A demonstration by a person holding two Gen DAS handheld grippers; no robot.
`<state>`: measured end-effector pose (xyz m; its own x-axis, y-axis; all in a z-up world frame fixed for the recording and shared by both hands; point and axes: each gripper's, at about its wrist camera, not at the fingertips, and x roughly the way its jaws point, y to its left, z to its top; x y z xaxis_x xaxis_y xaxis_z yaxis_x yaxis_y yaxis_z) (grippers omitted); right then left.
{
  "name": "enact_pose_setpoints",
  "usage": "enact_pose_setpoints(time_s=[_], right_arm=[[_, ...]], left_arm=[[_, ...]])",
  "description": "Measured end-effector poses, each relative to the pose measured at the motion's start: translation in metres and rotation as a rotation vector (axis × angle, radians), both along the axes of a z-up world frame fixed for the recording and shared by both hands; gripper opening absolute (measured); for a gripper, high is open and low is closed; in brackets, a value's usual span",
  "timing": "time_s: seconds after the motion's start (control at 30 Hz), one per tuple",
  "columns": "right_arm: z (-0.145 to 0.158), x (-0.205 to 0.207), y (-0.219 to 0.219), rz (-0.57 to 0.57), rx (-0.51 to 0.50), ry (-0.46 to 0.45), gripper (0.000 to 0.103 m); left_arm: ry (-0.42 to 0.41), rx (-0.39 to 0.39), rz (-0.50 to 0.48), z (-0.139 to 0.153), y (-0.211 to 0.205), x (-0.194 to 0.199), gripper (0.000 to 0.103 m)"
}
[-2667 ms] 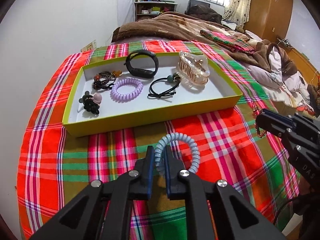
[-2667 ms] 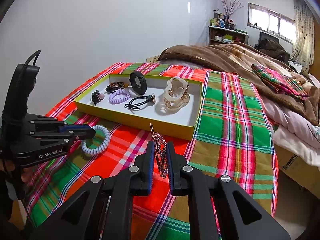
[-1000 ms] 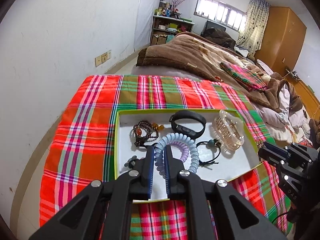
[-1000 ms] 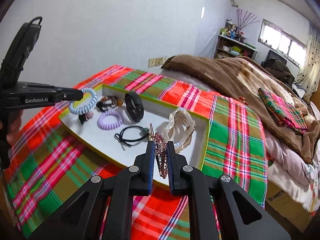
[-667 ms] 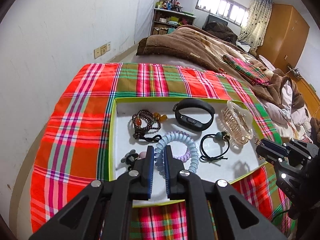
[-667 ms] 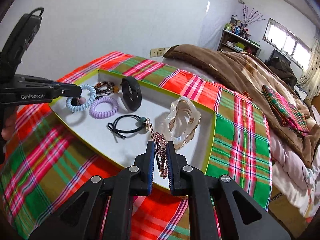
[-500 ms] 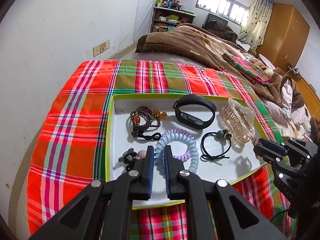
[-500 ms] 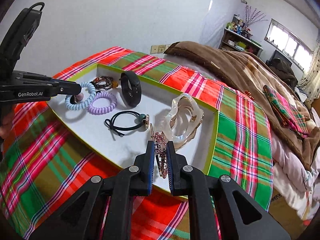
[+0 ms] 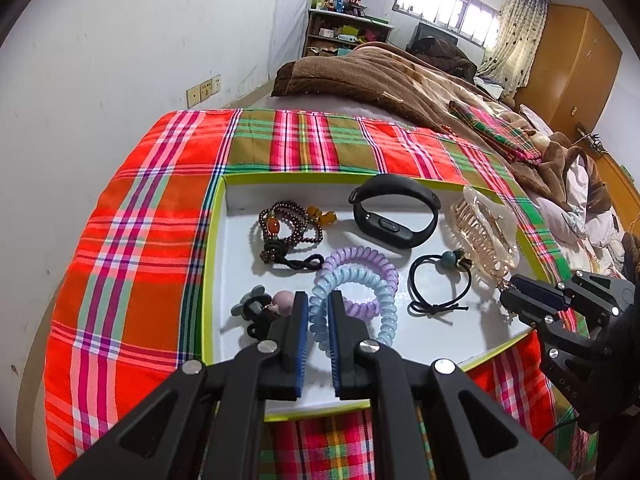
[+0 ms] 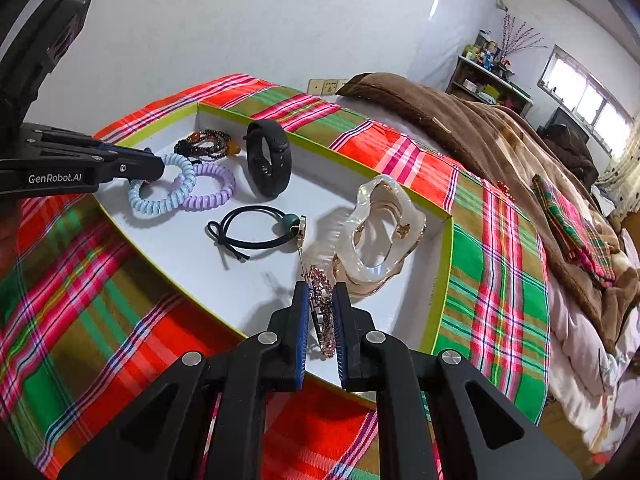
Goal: Organize jewelry
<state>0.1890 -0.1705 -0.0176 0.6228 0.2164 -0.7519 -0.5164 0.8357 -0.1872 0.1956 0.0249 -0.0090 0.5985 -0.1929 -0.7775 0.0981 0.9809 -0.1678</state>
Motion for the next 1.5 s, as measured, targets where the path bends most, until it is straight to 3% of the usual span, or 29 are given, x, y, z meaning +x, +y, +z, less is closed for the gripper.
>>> enact_pose_setpoints(time_s=[0.8,1.4,1.5], right_arm=[[-0.002,0.011,-0.004,-0.016,0.088,0.062,0.015],[0.000,0.010,-0.008,-0.045,0.124,0.066,0.017],[0.001,0.009,-0.009,-0.055,0.133,0.066,0.019]], left_arm=[[0.029,-0.020,0.009,-0.005,0.002,-0.001,0.012],[0.032,-0.014,0.013,-0.006,0.000,-0.001,0.032],[0.027,-0.018,0.016,-0.004,-0.001,-0.002,0.040]])
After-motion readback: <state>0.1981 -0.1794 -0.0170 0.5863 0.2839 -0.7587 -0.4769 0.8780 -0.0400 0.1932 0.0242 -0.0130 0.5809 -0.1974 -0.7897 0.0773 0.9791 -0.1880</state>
